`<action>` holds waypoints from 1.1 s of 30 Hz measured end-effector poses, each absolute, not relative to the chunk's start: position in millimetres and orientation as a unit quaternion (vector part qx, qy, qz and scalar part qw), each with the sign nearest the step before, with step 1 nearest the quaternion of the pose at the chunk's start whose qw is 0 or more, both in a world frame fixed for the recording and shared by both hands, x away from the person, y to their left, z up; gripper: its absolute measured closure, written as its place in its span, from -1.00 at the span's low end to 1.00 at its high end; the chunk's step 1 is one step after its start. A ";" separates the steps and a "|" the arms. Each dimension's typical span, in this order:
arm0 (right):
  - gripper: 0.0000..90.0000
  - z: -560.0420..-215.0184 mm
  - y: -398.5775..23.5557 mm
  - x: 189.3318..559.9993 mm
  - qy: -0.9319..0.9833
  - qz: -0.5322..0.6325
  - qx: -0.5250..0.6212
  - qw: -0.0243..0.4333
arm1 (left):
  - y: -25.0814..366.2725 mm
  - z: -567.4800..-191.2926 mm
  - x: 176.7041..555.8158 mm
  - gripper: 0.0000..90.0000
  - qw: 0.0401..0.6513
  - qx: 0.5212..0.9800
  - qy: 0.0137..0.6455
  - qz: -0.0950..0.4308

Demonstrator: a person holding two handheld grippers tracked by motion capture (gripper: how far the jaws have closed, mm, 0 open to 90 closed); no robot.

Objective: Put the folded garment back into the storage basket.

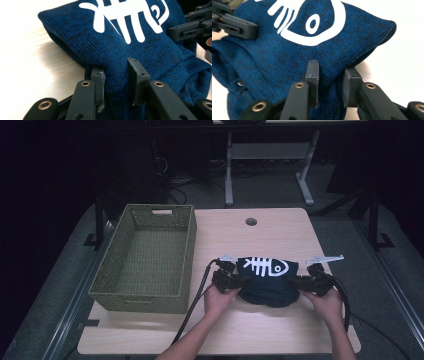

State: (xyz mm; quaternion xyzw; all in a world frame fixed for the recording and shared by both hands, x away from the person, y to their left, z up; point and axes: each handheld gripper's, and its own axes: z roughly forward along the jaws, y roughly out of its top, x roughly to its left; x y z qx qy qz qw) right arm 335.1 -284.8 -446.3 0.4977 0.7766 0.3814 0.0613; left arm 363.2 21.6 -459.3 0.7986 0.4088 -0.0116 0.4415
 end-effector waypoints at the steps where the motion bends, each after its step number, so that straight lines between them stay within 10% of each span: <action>1: 0.57 -445.4 -285.3 334.4 0.776 0.383 0.497 0.062 | 21.4 -458.5 362.9 0.56 0.442 0.799 0.407 -0.012; 33: 0.59 -389.6 -295.2 305.3 0.747 0.451 0.485 0.053 | 32.0 -395.7 345.8 0.57 0.493 0.793 0.358 0.001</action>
